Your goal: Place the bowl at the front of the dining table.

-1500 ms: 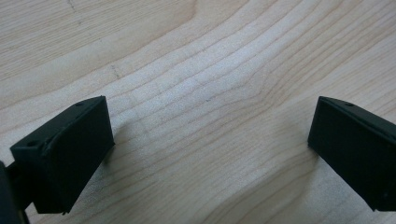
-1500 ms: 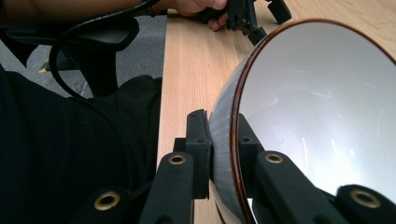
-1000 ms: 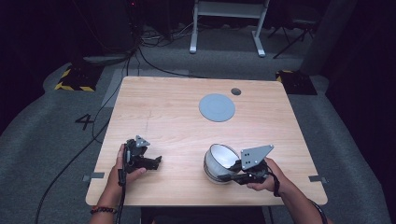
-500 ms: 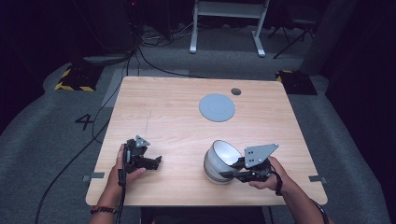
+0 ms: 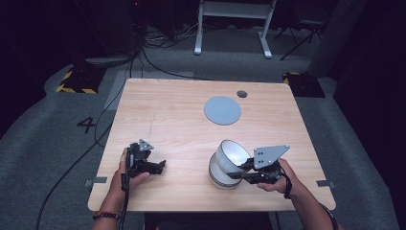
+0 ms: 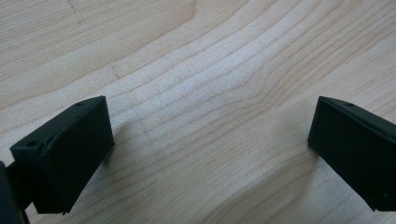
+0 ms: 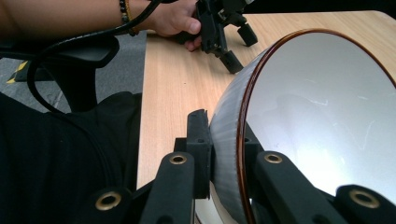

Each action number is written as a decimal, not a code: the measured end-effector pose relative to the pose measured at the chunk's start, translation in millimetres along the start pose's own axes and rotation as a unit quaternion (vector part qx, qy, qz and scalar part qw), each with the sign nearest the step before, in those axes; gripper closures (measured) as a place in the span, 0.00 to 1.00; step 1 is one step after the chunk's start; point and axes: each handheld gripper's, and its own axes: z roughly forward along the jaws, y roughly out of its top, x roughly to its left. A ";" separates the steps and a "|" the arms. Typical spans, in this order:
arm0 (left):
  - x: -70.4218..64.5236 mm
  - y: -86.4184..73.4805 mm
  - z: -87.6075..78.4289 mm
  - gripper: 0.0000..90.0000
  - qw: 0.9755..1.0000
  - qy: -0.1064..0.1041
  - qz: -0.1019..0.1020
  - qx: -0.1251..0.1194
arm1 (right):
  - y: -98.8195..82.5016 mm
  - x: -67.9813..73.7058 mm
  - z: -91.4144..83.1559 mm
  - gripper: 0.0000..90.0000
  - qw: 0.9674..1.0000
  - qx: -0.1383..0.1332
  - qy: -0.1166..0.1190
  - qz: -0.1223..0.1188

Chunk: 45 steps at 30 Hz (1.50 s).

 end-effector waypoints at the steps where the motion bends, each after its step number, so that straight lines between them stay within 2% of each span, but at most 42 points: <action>1: 0.0 0.0 0.0 0.00 1.000 0.000 0.000 0.000 | 0.0 0.0 0.0 0.91 1.000 0.000 0.000 0.000; 7: 0.0 0.0 0.0 0.00 1.000 0.000 0.000 0.000 | 1.9 -3.0 -2.8 0.91 1.000 -0.001 -0.007 -0.004; 13: -0.1 0.0 0.0 0.00 1.000 -0.001 -0.001 0.000 | 2.6 -4.4 -6.1 0.91 1.000 -0.005 -0.014 0.003; 29: 0.0 0.0 0.0 0.00 1.000 0.000 0.000 0.000 | 4.1 -20.9 -13.5 0.91 0.998 -0.001 -0.053 0.017; 39: 0.0 0.0 0.0 0.00 1.000 0.000 0.000 0.000 | 9.0 -27.0 -15.5 0.91 0.999 -0.007 -0.051 0.019; 40: 0.0 0.0 0.0 0.00 1.000 0.000 0.000 0.000 | 10.2 -27.3 -15.2 0.91 0.998 -0.002 -0.058 0.016; 45: -0.1 -0.1 0.0 0.00 1.000 -0.002 -0.001 0.001 | 11.4 -31.2 -16.2 0.91 0.998 -0.005 -0.063 0.018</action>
